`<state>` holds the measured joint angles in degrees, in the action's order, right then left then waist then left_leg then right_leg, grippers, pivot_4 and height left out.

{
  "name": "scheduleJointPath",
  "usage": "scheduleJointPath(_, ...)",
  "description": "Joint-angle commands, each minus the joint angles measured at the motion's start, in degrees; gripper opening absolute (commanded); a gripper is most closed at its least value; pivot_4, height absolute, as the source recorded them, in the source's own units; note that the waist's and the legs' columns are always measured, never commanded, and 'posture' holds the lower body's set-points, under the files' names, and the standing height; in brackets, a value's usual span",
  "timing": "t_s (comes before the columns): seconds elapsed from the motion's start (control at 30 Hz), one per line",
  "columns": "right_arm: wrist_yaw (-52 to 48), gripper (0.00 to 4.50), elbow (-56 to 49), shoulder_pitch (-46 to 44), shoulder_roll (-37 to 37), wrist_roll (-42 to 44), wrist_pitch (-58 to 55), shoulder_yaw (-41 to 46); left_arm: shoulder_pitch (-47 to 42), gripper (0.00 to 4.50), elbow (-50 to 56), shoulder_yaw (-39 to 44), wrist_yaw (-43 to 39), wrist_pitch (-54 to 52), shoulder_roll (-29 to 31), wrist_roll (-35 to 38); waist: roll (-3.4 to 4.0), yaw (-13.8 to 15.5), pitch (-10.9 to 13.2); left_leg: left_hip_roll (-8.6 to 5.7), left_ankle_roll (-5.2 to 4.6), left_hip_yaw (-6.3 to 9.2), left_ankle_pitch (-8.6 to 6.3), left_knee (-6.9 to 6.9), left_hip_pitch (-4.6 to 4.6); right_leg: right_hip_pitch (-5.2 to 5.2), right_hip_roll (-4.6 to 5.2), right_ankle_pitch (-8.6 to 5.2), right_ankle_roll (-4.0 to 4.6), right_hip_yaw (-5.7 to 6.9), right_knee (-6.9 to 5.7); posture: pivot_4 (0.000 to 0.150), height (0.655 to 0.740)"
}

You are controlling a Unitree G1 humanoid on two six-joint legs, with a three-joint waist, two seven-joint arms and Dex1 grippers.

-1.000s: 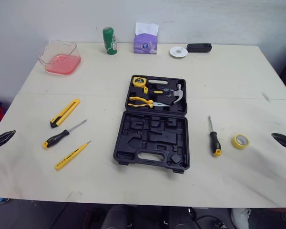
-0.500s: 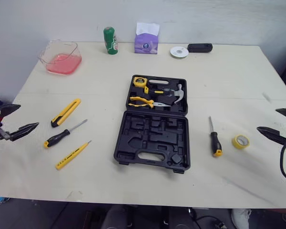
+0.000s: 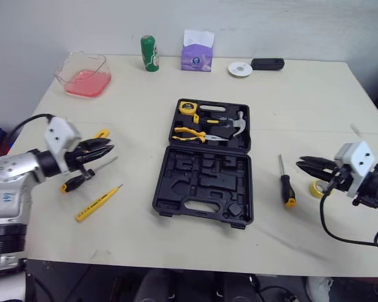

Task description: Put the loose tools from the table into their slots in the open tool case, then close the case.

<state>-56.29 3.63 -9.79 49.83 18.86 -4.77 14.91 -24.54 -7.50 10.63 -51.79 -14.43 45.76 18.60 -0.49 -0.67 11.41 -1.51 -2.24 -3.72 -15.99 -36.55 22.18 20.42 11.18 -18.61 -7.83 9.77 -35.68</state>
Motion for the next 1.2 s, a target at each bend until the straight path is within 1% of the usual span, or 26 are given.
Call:
scheduleJointPath(0.03,2.7,0.0,-0.7,-2.3,-0.9,-2.5,1.5,-1.3,-3.2,0.02,0.7,-1.7,3.9,-1.3,-1.9,-2.1,-0.01,0.0,0.0,0.03,0.0,0.0,0.0,-0.02,0.01,0.01,-0.02,0.0,0.01,0.0,0.01,0.15,0.74)
scheduleJointPath(0.1,3.3,0.0,-0.9,-3.5,-1.8,-2.9,0.7,-2.4,-4.4,0.02,0.4,-3.3,4.9,-2.1,-3.8,-2.7,0.0,0.3,0.0,0.05,0.0,0.0,0.0,-0.08,0.02,0.01,-0.05,0.01,0.01,-0.01,-0.01,0.15,0.74)
scheduleJointPath(0.23,4.6,0.0,-2.7,-6.3,-2.9,-6.1,-0.6,-7.1,-7.3,0.02,-0.9,-7.9,7.5,-5.2,-9.5,-4.6,-0.01,0.6,0.0,0.11,0.02,0.04,-0.03,-0.33,0.11,-0.03,-0.12,0.01,0.02,-0.01,-0.02,0.15,0.74)
scheduleJointPath(0.37,6.5,0.0,-3.6,-8.6,-3.5,-8.0,-3.5,-9.4,-8.3,0.02,-2.3,-10.5,7.5,-6.5,-11.7,-6.0,-0.02,0.6,0.0,0.21,0.04,0.08,-0.12,-0.52,0.21,-0.03,-0.24,0.02,0.03,-0.01,-0.02,0.15,0.74)
scheduleJointPath(0.5,8.1,0.0,-3.5,-11.7,-4.5,-10.8,-6.2,-12.8,-11.0,0.02,-6.3,-11.7,9.8,-8.0,-14.5,-7.3,-0.02,0.7,0.0,0.34,0.07,0.1,-0.13,-0.58,0.23,-0.02,-0.47,0.03,0.05,-0.23,0.02,0.15,0.74)
scheduleJointPath(0.67,9.6,0.0,-1.8,-14.9,-5.3,-14.5,-7.9,-16.0,-13.3,0.02,-9.1,-13.1,8.3,-8.9,-15.4,-8.2,-0.02,0.6,0.0,0.36,0.09,0.07,-0.14,-0.59,0.23,0.0,-0.53,0.04,0.06,-0.39,0.02,0.15,0.74)
scheduleJointPath(0.73,9.8,0.0,-0.2,-16.0,-5.9,-15.6,-8.0,-17.3,-14.5,0.02,-10.9,-13.8,9.0,-8.9,-16.1,-9.1,-0.02,0.6,0.0,0.36,0.09,0.09,-0.14,-0.59,0.25,0.0,-0.55,0.03,0.06,-0.43,0.06,0.15,0.74)
scheduleJointPath(0.9,12.3,0.0,4.3,-18.8,-8.7,-17.6,-7.5,-18.6,-16.9,0.02,-15.5,-13.8,9.9,-7.0,-18.3,-10.2,-0.03,0.6,0.0,0.35,0.09,0.09,-0.14,-0.62,0.28,0.0,-0.56,0.04,0.06,-0.43,0.05,0.15,0.74)
scheduleJointPath(1.1,10.7,0.0,7.6,-20.2,-9.9,-18.4,-5.2,-19.6,-19.7,0.02,-22.0,-15.0,10.2,-2.3,-20.6,-12.9,-0.04,0.6,0.0,0.34,0.09,0.09,-0.14,-0.62,0.31,0.02,-0.56,0.04,0.06,-0.42,0.06,0.15,0.74)
scheduleJointPath(1.2,9.6,0.0,8.2,-20.3,-9.9,-18.6,-4.9,-20.1,-22.3,0.02,-27.0,-15.5,11.2,2.2,-21.5,-14.5,-0.04,0.6,0.0,0.35,0.09,0.1,-0.14,-0.63,0.31,0.02,-0.57,0.04,0.06,-0.41,0.05,0.15,0.74)
